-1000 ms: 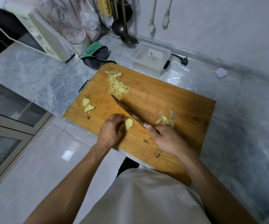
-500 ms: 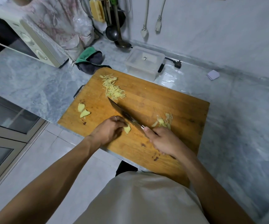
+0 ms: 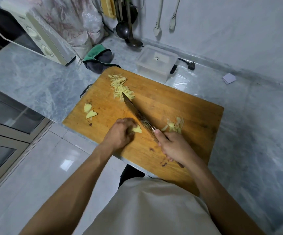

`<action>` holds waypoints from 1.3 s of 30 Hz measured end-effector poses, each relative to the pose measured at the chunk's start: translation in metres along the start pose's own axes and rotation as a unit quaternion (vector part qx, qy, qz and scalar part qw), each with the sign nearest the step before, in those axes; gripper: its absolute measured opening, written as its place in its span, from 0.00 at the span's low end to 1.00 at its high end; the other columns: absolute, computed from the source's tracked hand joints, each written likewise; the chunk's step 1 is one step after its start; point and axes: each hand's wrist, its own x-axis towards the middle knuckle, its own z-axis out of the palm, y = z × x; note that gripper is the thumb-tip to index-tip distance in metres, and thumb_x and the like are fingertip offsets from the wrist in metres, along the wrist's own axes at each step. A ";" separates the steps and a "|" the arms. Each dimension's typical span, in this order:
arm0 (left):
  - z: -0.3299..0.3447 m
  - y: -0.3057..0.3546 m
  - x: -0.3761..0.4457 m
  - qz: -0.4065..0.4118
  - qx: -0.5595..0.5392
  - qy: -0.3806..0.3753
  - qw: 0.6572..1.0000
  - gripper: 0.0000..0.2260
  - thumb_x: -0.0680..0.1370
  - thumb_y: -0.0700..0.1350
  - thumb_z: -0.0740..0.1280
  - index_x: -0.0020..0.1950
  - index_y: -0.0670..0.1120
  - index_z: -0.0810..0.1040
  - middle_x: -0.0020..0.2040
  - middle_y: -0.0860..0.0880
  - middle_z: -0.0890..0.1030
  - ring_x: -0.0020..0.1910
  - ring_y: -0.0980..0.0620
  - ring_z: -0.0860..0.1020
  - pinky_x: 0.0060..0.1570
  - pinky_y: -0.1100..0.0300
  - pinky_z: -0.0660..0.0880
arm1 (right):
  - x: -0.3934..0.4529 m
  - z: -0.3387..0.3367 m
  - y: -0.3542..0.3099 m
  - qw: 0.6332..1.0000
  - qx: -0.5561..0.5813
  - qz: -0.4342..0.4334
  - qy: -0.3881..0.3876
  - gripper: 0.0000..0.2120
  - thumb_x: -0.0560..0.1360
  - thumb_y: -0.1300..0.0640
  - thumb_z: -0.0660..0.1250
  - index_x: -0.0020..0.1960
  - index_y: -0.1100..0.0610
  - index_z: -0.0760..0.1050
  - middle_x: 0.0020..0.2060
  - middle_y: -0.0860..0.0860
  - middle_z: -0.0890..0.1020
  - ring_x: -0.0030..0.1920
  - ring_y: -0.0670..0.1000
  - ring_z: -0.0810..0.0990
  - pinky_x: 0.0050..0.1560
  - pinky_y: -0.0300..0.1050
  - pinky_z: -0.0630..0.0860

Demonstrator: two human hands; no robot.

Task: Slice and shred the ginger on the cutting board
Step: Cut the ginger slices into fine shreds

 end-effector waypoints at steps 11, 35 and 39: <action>-0.019 0.004 0.014 -0.189 -0.006 0.063 0.980 0.16 0.76 0.47 0.73 0.61 0.44 0.77 0.54 0.46 0.80 0.49 0.47 0.79 0.49 0.57 0.77 | -0.001 -0.005 -0.013 1.000 0.017 0.015 0.010 0.27 0.82 0.37 0.55 0.43 0.60 0.75 0.30 0.52 0.75 0.23 0.46 0.73 0.27 0.42 0.71; -0.009 0.006 -0.004 -0.309 -0.177 0.177 0.917 0.15 0.75 0.42 0.74 0.61 0.40 0.82 0.57 0.44 0.84 0.53 0.51 0.80 0.55 0.66 0.70 | -0.002 0.016 -0.021 0.999 -0.031 0.025 -0.031 0.33 0.82 0.34 0.54 0.46 0.64 0.77 0.31 0.54 0.77 0.29 0.52 0.76 0.34 0.60 0.79; 0.001 0.016 -0.002 -0.346 -0.216 0.196 0.892 0.09 0.75 0.40 0.74 0.54 0.39 0.84 0.54 0.45 0.84 0.47 0.53 0.77 0.51 0.66 0.70 | 0.001 0.011 -0.021 0.998 -0.043 0.016 -0.044 0.33 0.81 0.34 0.54 0.46 0.65 0.77 0.32 0.53 0.76 0.30 0.52 0.75 0.35 0.57 0.79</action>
